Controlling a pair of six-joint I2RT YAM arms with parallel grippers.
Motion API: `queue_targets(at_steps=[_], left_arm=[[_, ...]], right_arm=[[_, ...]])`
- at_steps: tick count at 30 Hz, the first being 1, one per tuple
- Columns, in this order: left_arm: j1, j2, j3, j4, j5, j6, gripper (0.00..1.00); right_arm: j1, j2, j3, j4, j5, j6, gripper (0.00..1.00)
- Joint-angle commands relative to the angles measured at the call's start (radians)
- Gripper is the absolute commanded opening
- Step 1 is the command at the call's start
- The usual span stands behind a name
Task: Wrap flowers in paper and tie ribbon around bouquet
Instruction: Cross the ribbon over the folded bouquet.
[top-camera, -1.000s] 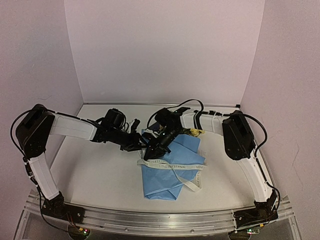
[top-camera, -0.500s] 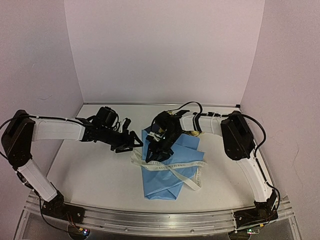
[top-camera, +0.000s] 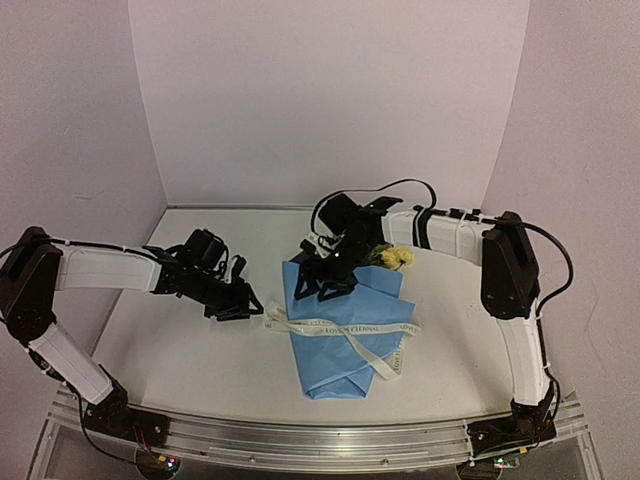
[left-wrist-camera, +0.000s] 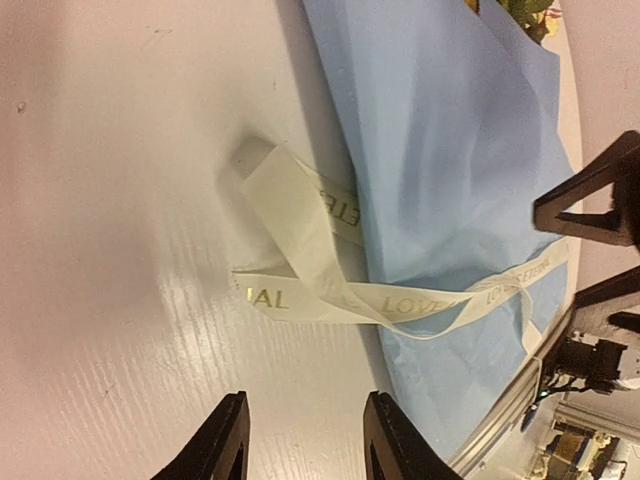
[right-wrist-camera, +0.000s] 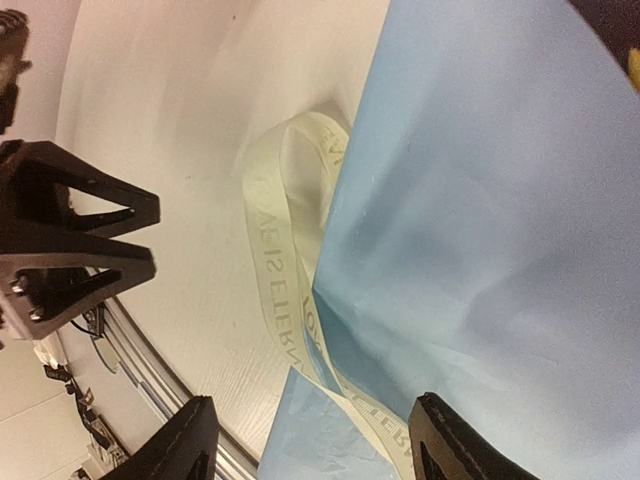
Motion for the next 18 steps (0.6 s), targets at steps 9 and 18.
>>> queue_targets(at_steps=[9,18], left_arm=[[-0.151,0.118,0.118,-0.090,-0.340,0.181,0.50],[-0.264,0.213,0.213,-0.134,-0.462,0.369,0.53]], right_arm=[[-0.034,-0.292,-0.231,0.081,0.239,-0.002,0.75],[-0.106,-0.519,-0.515,0.219,0.293,0.032,0.79]])
